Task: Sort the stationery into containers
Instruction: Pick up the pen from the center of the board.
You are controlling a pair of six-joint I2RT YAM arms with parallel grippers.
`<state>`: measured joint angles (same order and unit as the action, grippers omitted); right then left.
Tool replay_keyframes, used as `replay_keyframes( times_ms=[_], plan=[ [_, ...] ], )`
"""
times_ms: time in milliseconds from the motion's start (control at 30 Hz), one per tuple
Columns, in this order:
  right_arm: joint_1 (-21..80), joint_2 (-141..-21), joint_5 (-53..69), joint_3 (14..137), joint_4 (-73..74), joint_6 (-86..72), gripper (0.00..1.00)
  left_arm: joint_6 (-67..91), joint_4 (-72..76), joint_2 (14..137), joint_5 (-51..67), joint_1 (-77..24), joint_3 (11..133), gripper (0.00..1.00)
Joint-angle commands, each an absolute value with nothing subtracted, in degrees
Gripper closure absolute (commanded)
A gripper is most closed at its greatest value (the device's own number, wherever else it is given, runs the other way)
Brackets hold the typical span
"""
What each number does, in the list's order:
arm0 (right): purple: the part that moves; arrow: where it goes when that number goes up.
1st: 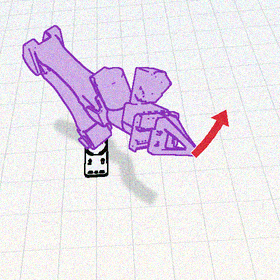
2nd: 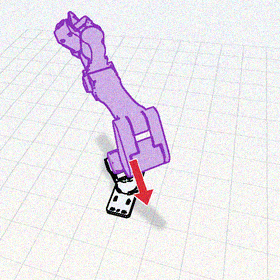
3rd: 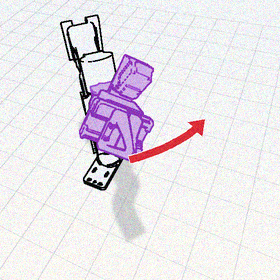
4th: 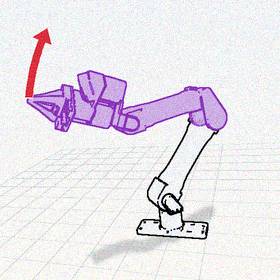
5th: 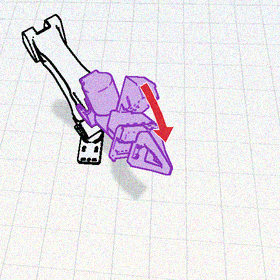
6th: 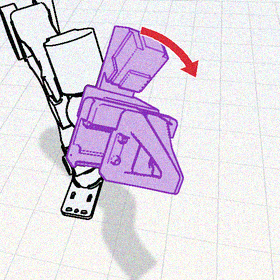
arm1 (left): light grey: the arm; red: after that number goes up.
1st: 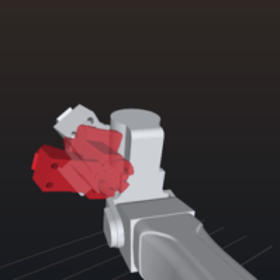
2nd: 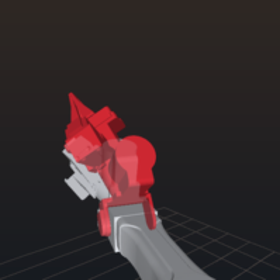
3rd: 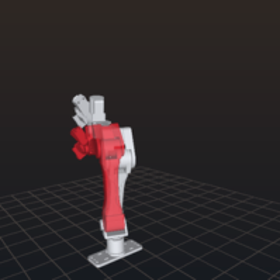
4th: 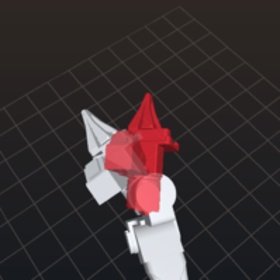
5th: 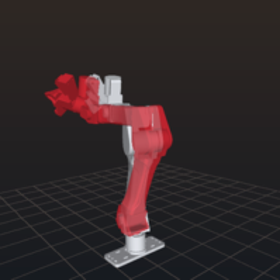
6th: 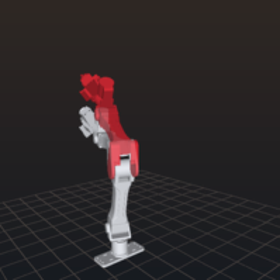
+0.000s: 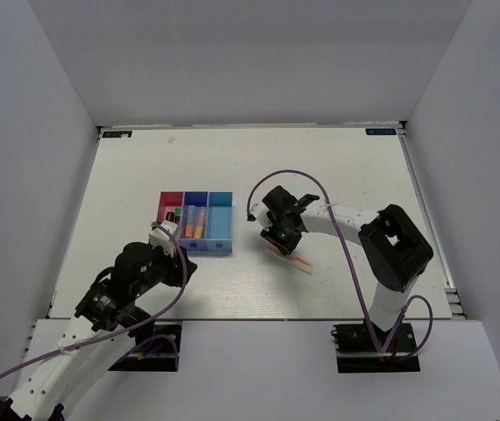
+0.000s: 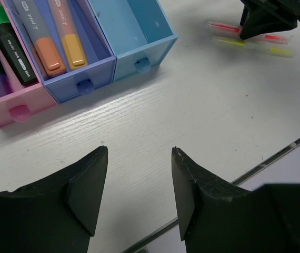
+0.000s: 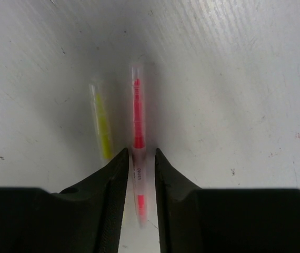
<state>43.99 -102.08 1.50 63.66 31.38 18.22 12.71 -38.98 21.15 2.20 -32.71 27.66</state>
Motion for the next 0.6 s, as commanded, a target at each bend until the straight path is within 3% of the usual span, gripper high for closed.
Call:
replay_keyframes(
  times_ms=[0, 167, 267, 300, 333, 567],
  plan=[
    [44.03, -102.48, 1.76, 64.34, 30.50, 18.54, 0.70, 12.48, -39.11, 20.48, 2.37, -32.43, 27.42, 0.38],
    [43.77, -103.44, 1.93, 63.90, 30.23, 19.16, 0.70, 12.48, -39.20, 20.39, 2.46, -32.61, 27.42, 0.38],
    [43.86, -104.59, 2.72, 63.98, 29.97, 19.25, 0.84, 12.48, -39.20, 20.39, 2.29, -32.69, 27.42, 0.38],
    [43.86, -105.29, 2.99, 64.25, 30.67, 19.42, 0.97, 12.57, -39.29, 20.39, 2.37, -32.52, 27.33, 0.38],
    [43.94, -105.38, 3.16, 64.60, 30.93, 19.42, 1.00, 12.48, -39.20, 20.22, 2.37, -32.52, 27.42, 0.38],
    [43.86, -102.48, 5.61, 74.16, 38.39, 19.87, 1.00, 12.57, -39.11, 20.30, 2.20, -32.52, 27.33, 0.38]
  ],
)
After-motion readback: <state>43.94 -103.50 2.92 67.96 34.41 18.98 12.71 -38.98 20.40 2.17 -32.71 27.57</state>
